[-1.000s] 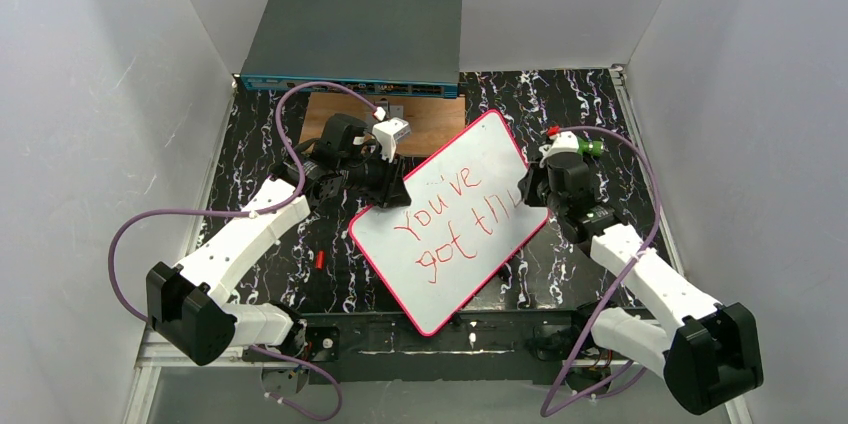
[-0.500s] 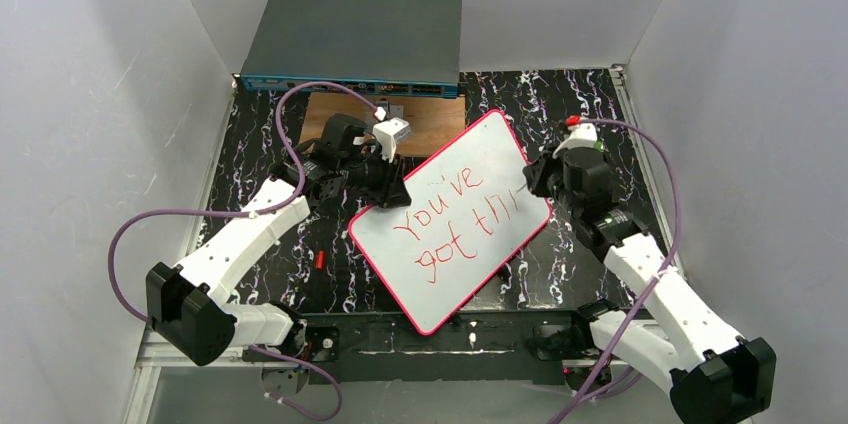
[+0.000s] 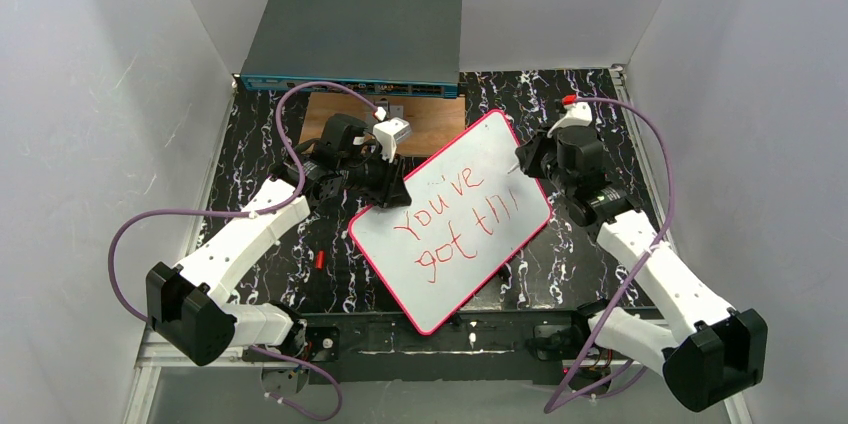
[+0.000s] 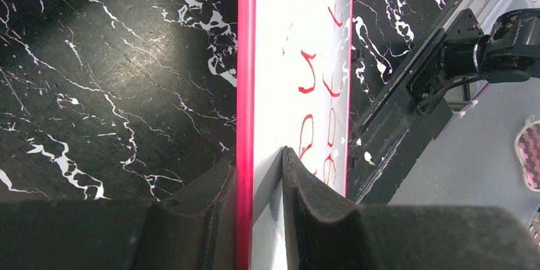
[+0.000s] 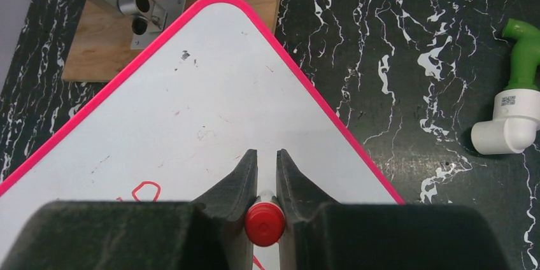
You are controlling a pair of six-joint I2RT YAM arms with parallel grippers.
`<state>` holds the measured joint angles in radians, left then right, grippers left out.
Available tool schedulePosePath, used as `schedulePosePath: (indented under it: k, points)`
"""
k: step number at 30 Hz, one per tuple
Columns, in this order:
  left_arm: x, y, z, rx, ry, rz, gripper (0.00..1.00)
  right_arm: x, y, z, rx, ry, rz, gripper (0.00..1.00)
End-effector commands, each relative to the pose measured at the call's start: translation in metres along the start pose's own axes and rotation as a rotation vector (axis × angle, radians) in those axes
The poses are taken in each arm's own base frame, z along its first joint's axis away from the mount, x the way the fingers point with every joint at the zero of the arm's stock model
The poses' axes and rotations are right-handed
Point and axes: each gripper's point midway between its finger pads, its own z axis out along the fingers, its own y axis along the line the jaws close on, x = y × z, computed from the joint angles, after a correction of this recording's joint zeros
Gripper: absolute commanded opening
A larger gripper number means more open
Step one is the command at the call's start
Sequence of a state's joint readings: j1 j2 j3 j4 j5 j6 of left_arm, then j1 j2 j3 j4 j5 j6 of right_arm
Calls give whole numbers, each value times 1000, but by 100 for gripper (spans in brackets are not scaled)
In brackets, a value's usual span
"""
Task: Write a sentence on the whiteboard
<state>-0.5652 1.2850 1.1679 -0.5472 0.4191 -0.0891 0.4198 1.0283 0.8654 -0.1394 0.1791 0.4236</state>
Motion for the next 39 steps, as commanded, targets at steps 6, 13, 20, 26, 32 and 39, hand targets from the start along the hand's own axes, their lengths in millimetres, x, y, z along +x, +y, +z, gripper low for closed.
schedulePosePath:
  k: [6, 13, 20, 26, 32, 39]
  points:
    - [2, 29, -8, -149, 3, 103, 0, -12, 10, 11, -34, -42, 24, 1]
    - [4, 30, -7, -148, 8, 102, 0, -2, 7, 23, -24, -15, 27, 1]
    - [4, 30, -8, -152, 10, 105, 0, 9, -1, 32, 4, 10, 19, 1]
    - [6, 32, -7, -155, 16, 105, 0, 19, -14, 33, 38, 27, 10, 1]
    - [5, 32, -6, -156, 14, 107, 0, 27, -19, 32, 50, 45, 4, 1]
    - [6, 33, -5, -155, 15, 107, 0, 2, -5, 17, -3, -12, 12, 1]
